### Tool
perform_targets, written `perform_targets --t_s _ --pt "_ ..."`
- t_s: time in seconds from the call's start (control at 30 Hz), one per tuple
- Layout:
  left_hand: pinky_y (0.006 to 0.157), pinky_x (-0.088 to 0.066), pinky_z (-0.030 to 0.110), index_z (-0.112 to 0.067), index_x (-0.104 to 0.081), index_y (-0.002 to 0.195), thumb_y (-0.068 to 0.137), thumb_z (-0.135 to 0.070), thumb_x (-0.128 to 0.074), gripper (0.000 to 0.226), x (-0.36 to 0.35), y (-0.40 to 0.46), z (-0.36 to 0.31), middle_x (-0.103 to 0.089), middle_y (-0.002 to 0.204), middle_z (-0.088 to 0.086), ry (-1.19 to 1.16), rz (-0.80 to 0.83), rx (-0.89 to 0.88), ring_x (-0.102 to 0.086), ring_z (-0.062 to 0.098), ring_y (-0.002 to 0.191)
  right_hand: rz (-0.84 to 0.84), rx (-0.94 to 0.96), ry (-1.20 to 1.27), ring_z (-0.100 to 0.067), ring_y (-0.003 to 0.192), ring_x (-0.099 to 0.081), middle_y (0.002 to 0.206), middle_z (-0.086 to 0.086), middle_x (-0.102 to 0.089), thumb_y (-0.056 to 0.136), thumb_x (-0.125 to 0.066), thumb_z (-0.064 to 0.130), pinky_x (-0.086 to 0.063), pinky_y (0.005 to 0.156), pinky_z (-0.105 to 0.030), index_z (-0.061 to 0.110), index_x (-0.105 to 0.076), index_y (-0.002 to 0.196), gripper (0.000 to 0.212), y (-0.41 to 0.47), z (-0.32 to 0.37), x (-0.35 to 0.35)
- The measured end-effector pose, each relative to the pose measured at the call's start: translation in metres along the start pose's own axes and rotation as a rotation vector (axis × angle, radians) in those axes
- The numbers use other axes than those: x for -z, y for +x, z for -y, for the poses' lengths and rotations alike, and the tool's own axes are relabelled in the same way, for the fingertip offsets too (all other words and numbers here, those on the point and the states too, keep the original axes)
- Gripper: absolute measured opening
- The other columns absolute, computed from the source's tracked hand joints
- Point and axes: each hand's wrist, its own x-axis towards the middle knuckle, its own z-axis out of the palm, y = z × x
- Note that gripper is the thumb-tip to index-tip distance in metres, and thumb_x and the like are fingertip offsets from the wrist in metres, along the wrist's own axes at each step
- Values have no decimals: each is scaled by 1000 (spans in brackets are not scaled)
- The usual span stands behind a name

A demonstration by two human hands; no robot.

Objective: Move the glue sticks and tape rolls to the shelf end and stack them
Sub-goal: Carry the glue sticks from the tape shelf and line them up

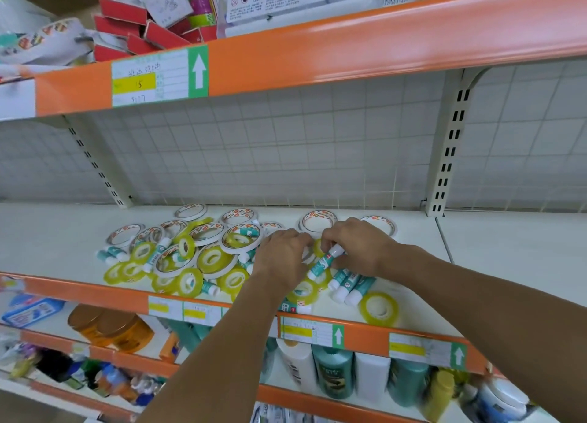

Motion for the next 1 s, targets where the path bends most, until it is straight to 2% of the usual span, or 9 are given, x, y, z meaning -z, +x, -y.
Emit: perform_targets --t_s 0.13,0.2,0.3,0.4,0.57,0.67,0.8,0.9,1.0 --pt "100 -41 41 -25 -66 118 85 -20 -64 34 -3 4 -8 -64 119 0 -126 -22 -45 -54 25 115 -15 6 38 -21 105 -49 109 1 -61 84 -73 26 -44 92 -39 27 -62 104 22 -1 -4 5" --pt "100 -43 38 -26 -69 115 83 -16 -62 34 0 5 -13 -67 117 -1 -202 -14 -29 -56 23 113 -40 -18 81 -20 105 -48 110 2 -62 83 -74 25 -44 92 -40 28 -63 104 24 -3 -7 6" --pt "92 -46 31 -27 -69 114 86 -29 -64 29 5 6 -19 -67 114 -1 -252 76 13 -58 20 109 -48 -31 83 -19 105 -48 113 3 -64 84 -74 23 -44 92 -38 26 -66 109 27 -4 -9 6" --pt "87 -48 31 -25 -69 111 86 -43 -68 31 5 8 -23 -68 109 -1 -202 67 0 -60 19 104 -26 -13 55 -19 103 -51 112 3 -64 82 -75 23 -45 93 -39 26 -66 112 32 -4 -10 4" --pt "86 -50 33 -24 -71 106 85 -37 -70 24 5 8 -16 -68 106 -2 -272 28 87 -61 18 99 -4 -24 -40 -22 107 -53 119 2 -62 82 -72 15 -45 92 -37 25 -61 123 43 -2 -13 3" --pt "84 -50 29 -22 -72 100 83 -33 -74 21 6 5 -5 -66 101 -5 -341 13 119 -61 16 95 1 -33 -72 -23 111 -52 124 2 -62 84 -66 10 -45 93 -36 24 -58 126 45 -1 -13 -1" --pt "79 -53 31 -17 -72 94 82 -29 -77 18 7 -1 5 -66 89 -3 -431 0 146 -64 19 87 -5 -27 -101 -23 113 -52 123 1 -63 88 -61 9 -46 95 -37 29 -66 122 39 1 -11 -6" --pt "78 -54 36 -16 -69 89 82 -28 -77 16 4 -4 10 -68 87 4 -486 6 169 -64 23 85 -8 3 -158 -24 110 -49 120 1 -62 91 -61 14 -46 93 -37 32 -68 120 35 2 -10 -6" --pt "81 -54 40 -12 -69 92 82 -29 -77 21 2 -5 11 -69 90 8 -526 -7 186 -64 26 87 -28 27 -211 -23 108 -45 118 1 -60 92 -65 23 -43 93 -36 32 -68 117 27 3 -8 -6"
